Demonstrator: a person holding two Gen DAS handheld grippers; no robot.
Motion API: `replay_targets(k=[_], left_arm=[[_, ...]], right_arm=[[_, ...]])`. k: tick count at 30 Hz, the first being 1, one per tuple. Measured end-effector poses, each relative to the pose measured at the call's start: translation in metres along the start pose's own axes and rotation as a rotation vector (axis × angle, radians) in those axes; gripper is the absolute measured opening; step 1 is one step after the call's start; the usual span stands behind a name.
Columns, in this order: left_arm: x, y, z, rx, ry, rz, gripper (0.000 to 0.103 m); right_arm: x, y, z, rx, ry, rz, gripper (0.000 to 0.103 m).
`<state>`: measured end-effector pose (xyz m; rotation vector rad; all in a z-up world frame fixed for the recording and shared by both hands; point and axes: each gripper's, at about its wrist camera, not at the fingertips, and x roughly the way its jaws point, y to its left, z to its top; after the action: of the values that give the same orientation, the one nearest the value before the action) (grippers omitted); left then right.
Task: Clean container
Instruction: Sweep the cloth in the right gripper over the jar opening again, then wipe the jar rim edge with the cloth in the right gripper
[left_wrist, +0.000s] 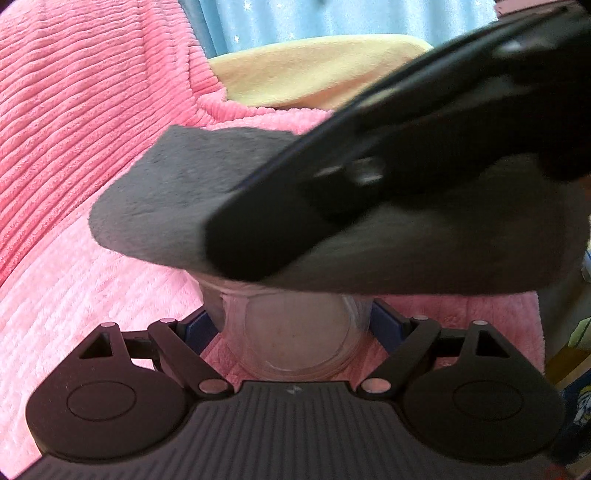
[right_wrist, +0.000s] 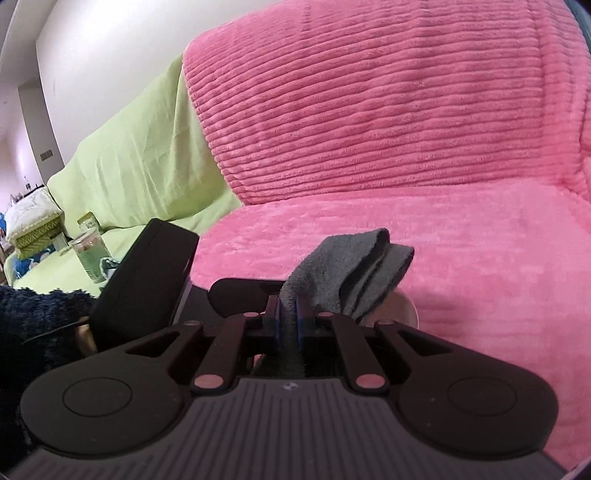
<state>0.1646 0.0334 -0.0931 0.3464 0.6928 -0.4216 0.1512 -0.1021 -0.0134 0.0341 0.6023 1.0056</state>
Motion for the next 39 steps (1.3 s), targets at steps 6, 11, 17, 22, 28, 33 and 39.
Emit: replay_targets(k=[6,11,17,22,28,33,39], left_arm=[[0.011,-0.001,0.022,-0.021,0.003,-0.003,0.087],[0.019,-0.004,0.043,-0.017,-0.002,0.0,0.087],[0.026,-0.008,0.07,-0.008,-0.01,-0.001,0.086],[0.032,-0.012,0.095,-0.001,-0.012,-0.003,0.086],[0.04,-0.017,0.126,-0.002,-0.01,-0.007,0.086],[0.042,-0.024,0.148,0.006,-0.013,-0.004,0.087],[0.052,-0.032,0.176,0.003,-0.011,-0.001,0.087]], right_arm=[[0.011,-0.013,0.008,0.019,-0.054,-0.053,0.005],[0.011,-0.02,0.011,0.025,-0.081,-0.168,0.005],[0.006,-0.023,0.01,0.05,-0.096,-0.264,0.005],[-0.009,-0.021,0.01,0.063,-0.075,-0.383,0.006],[-0.047,-0.024,0.002,0.137,-0.105,-0.232,0.007],[-0.051,-0.003,0.004,0.039,-0.042,-0.051,0.007],[-0.025,-0.002,-0.001,0.036,0.013,0.026,0.007]])
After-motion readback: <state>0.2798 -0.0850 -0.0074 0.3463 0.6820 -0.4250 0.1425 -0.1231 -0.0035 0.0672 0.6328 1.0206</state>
